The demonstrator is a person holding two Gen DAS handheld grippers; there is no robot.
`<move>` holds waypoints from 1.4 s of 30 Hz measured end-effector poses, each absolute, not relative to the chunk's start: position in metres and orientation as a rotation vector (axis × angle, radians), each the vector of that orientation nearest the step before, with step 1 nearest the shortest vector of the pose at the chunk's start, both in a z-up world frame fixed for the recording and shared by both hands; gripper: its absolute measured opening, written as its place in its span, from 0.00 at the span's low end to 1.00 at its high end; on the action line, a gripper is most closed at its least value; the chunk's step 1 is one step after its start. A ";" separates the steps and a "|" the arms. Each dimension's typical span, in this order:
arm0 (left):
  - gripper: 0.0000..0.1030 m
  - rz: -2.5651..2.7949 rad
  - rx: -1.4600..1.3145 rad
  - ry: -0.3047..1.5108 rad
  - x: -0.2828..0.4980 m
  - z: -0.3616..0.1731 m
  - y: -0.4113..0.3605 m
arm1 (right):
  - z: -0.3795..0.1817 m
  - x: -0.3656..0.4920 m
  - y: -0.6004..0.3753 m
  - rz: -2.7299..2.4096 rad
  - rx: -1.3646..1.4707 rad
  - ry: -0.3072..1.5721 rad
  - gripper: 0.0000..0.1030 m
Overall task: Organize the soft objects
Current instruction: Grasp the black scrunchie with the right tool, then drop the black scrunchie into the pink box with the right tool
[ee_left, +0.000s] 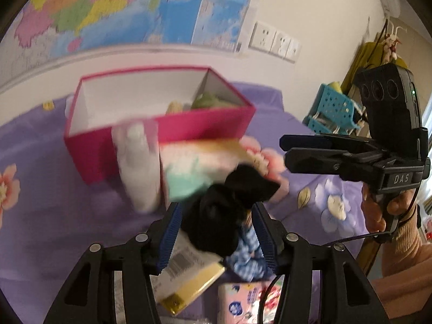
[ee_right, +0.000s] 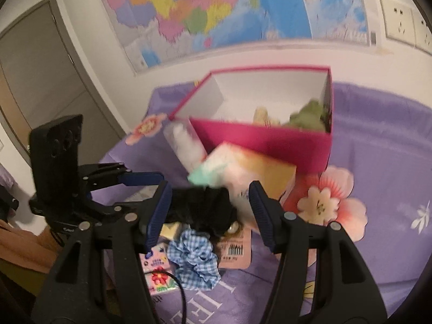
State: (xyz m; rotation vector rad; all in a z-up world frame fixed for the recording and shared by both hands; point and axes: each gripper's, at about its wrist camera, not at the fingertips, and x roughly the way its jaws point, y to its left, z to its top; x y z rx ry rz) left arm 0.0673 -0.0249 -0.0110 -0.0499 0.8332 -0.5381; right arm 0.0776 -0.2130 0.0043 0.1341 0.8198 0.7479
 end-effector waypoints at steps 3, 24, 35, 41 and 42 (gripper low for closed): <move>0.53 -0.533 -0.063 0.865 0.067 -0.022 -0.024 | -0.011 0.078 -0.201 0.734 0.100 0.855 0.59; 0.21 -0.619 -0.102 0.852 0.069 -0.024 -0.029 | -0.020 0.081 -0.195 0.777 0.166 0.846 0.16; 0.21 -0.662 -0.073 0.740 0.075 0.024 -0.041 | 0.030 0.072 -0.213 0.797 0.176 0.723 0.16; 0.21 -0.639 -0.040 0.692 0.096 0.048 -0.045 | 0.053 0.090 -0.217 0.784 0.161 0.663 0.16; 0.21 -0.629 -0.038 0.689 0.102 0.052 -0.045 | 0.057 0.094 -0.217 0.782 0.160 0.656 0.16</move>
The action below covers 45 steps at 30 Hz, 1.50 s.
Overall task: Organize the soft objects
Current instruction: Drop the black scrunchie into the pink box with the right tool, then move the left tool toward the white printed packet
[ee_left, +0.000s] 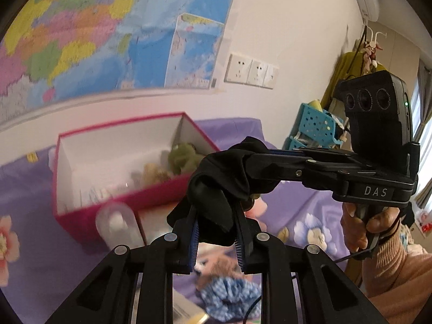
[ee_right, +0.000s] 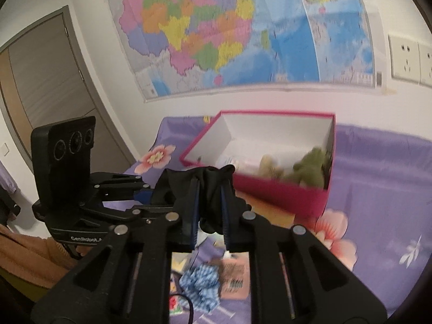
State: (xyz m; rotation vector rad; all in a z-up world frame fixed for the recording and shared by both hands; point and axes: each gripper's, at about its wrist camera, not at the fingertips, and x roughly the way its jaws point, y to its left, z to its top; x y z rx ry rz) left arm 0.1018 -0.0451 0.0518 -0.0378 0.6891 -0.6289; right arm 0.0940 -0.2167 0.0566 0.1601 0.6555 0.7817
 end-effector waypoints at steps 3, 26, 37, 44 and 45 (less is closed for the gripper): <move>0.21 -0.605 -0.027 0.681 0.116 0.059 -0.044 | 0.069 0.110 -0.216 0.771 0.152 0.629 0.16; 0.21 -0.352 0.128 0.795 0.246 0.053 -0.057 | 0.047 0.245 -0.202 0.640 0.191 0.682 0.15; 0.24 -0.312 0.076 0.822 0.254 0.050 -0.044 | 0.011 0.268 -0.214 0.517 0.244 0.791 0.29; 0.25 -0.363 0.036 0.732 0.207 0.065 -0.027 | 0.030 0.227 -0.233 0.574 0.254 0.752 0.41; 0.26 -0.374 0.029 0.717 0.199 0.067 -0.025 | 0.033 0.221 -0.234 0.585 0.250 0.746 0.42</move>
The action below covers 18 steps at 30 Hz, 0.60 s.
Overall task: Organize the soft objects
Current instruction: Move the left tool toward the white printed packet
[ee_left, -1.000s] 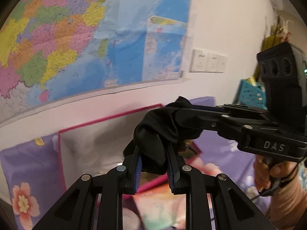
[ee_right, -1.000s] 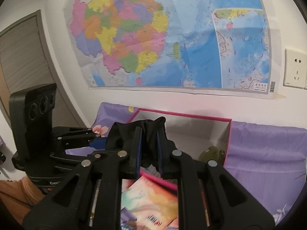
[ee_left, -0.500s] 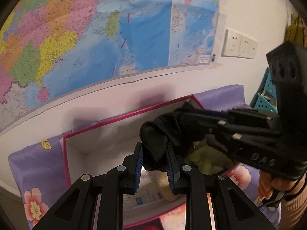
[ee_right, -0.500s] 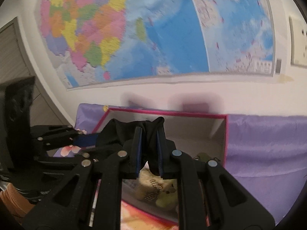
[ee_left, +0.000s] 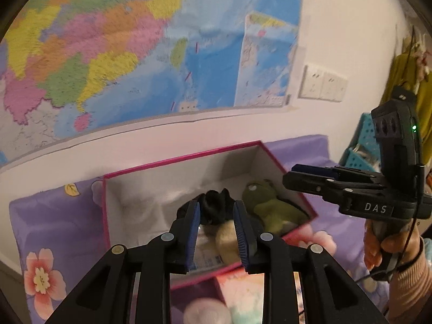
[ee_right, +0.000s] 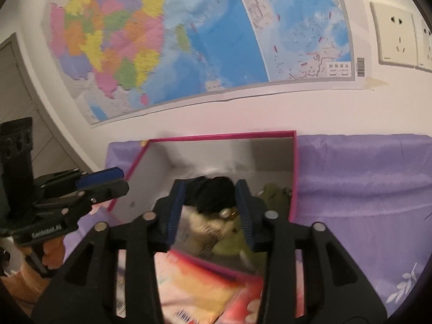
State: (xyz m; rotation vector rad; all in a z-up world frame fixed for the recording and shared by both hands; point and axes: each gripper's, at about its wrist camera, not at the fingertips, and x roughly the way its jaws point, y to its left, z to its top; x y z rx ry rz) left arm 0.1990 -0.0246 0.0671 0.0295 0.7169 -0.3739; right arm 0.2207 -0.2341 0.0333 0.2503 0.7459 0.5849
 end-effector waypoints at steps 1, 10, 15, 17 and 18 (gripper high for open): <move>0.28 -0.387 0.022 0.700 0.190 0.069 -0.022 | 0.036 0.213 -0.236 0.595 0.248 0.739 0.42; 0.34 -0.474 -0.055 0.617 0.121 0.073 -0.003 | 0.058 0.141 -0.238 0.729 0.236 0.701 0.43; 0.36 -0.487 -0.065 0.632 0.097 0.058 0.002 | 0.055 0.108 -0.233 0.775 0.207 0.722 0.43; 0.37 -0.482 -0.068 0.659 0.089 0.047 0.006 | 0.050 0.095 -0.229 0.805 0.192 0.739 0.44; 0.37 -0.468 -0.065 0.668 0.086 0.042 0.009 | 0.048 0.091 -0.226 0.812 0.185 0.748 0.47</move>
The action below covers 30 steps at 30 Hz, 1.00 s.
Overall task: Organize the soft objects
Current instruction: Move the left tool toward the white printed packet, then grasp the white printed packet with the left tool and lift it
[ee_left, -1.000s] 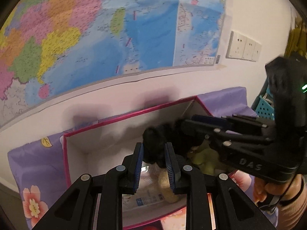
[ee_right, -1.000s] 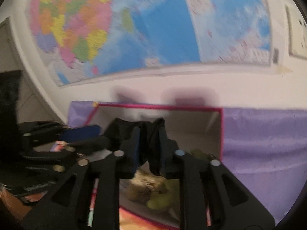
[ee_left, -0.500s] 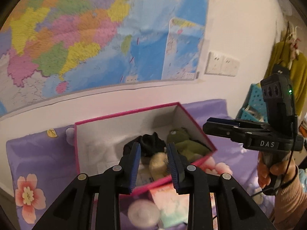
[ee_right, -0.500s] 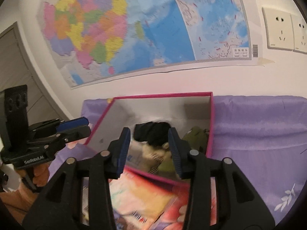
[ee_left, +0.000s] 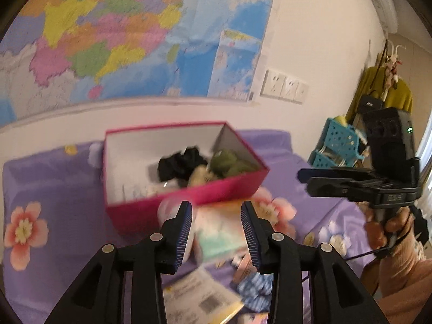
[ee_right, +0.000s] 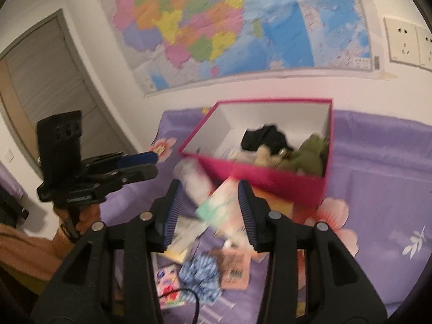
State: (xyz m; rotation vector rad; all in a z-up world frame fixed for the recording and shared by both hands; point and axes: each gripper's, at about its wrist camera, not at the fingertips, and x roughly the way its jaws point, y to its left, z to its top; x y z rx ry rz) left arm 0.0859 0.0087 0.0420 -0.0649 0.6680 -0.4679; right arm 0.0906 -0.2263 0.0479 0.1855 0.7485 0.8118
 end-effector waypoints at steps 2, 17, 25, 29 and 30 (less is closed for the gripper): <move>0.38 -0.455 -0.079 0.693 0.081 0.032 0.015 | 0.041 0.082 -0.218 0.835 0.168 0.780 0.52; 0.46 -0.302 -0.321 0.939 0.056 -0.063 0.099 | -0.053 0.089 -0.133 0.968 0.188 1.126 0.52; 0.51 -0.409 -0.421 1.014 0.048 -0.083 0.103 | -0.082 0.102 -0.121 0.921 0.258 1.212 0.53; 0.51 -0.443 -0.443 1.022 0.051 -0.085 0.100 | -0.088 0.105 -0.120 0.924 0.290 1.211 0.53; 0.51 -0.446 -0.441 1.022 0.051 -0.085 0.099 | -0.089 0.106 -0.120 0.930 0.295 1.210 0.52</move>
